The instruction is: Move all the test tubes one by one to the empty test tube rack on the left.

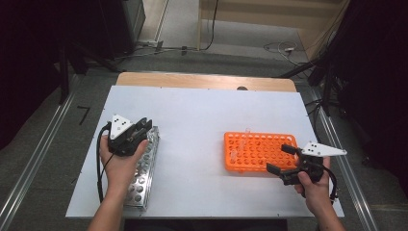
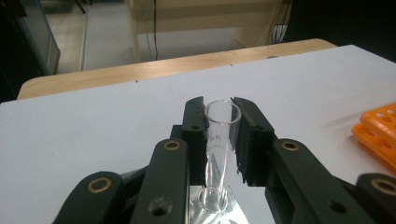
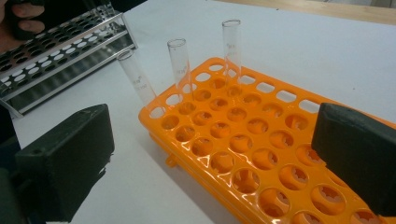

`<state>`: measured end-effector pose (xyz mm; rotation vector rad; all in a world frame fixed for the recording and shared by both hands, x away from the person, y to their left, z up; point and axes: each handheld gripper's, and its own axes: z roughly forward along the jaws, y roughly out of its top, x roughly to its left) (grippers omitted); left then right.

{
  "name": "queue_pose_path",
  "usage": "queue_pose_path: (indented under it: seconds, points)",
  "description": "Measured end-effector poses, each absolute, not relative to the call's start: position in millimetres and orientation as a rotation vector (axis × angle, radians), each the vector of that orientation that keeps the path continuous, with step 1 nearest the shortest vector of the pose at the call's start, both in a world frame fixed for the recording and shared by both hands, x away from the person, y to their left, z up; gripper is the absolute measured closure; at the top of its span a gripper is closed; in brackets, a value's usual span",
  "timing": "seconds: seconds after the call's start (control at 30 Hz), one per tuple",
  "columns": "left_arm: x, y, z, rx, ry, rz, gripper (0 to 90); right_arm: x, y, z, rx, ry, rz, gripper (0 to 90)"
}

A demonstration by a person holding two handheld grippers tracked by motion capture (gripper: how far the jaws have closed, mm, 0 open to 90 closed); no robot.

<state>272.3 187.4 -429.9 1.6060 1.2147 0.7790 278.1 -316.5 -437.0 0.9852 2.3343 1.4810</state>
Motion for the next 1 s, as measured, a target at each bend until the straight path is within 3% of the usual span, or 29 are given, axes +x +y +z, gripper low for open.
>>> queue_pose_path:
  seconds: [0.6,0.77,1.0]
  points:
    - [277.1,184.2,-435.1,1.730,1.299,0.710,72.6,278.5,-312.7,-438.7,0.988,2.346,1.475,0.0]
    - [275.7,185.9,-432.4,1.714,1.303,0.683,63.1,278.6,-311.2,-438.7,0.990,2.344,1.476,0.0]
    - [268.0,190.3,-427.9,1.674,1.315,0.673,38.9,279.5,-310.7,-438.6,0.989,2.338,1.479,0.0]
